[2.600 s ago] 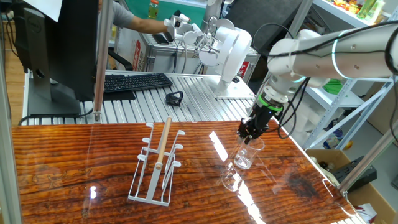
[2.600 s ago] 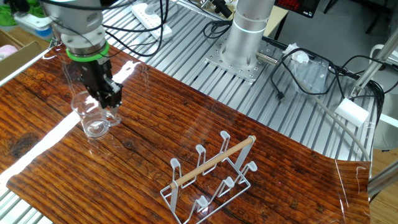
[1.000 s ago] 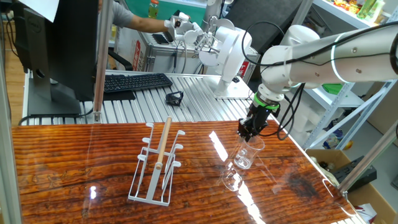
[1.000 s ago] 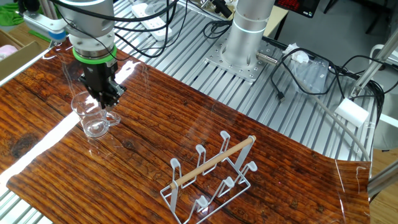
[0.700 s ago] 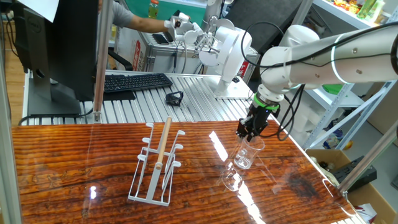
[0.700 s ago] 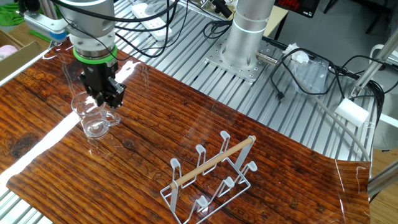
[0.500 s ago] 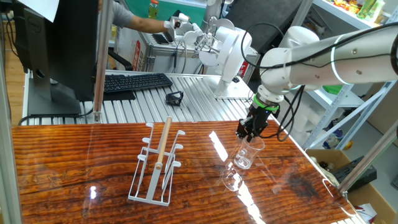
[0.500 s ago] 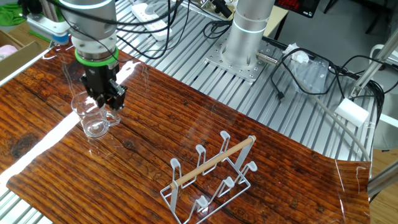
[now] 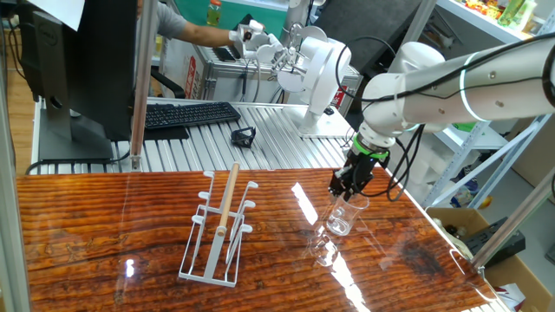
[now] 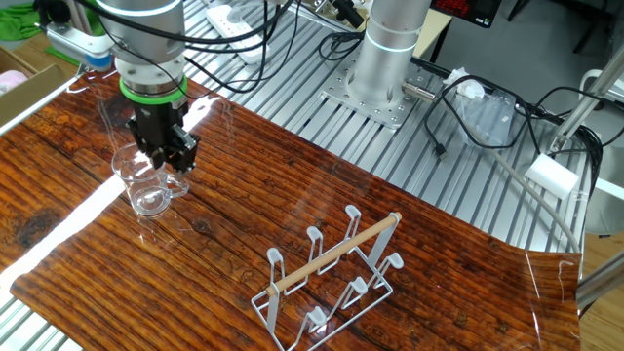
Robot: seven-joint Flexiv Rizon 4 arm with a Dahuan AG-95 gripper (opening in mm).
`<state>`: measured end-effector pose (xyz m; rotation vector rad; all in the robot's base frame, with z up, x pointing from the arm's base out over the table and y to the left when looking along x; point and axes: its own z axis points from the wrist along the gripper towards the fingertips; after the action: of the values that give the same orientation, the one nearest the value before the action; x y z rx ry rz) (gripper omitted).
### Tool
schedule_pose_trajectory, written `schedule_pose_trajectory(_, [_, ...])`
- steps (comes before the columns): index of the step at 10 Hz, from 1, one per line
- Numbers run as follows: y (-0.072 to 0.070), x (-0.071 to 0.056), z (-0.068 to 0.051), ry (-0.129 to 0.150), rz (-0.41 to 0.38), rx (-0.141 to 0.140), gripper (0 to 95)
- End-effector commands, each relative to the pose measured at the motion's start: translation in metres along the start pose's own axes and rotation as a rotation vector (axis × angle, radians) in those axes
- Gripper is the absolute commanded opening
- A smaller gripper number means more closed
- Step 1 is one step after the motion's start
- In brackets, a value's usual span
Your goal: Put the cup on the cup rack
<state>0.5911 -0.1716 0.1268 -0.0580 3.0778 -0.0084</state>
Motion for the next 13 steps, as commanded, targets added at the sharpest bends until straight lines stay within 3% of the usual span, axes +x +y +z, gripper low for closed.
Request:
schedule_pose_trajectory(1, [-0.001, 0.000, 0.002, 0.000, -0.002, 0.001, 38.0])
schedule_pose_trajectory(8, [-0.002, 0.003, 0.017, -0.007, -0.035, 0.001, 38.0])
schedule_pose_trajectory(9, [-0.002, 0.003, 0.017, -0.008, -0.038, 0.000, 19.0])
schedule_pose_trajectory(11, [-0.002, 0.003, 0.017, -0.011, -0.046, -0.001, 19.0])
schedule_pose_trajectory(12, [-0.002, 0.003, 0.017, -0.017, -0.051, -0.004, 0.0])
schedule_pose_trajectory(13, [-0.002, 0.003, 0.017, -0.019, -0.052, -0.005, 0.0])
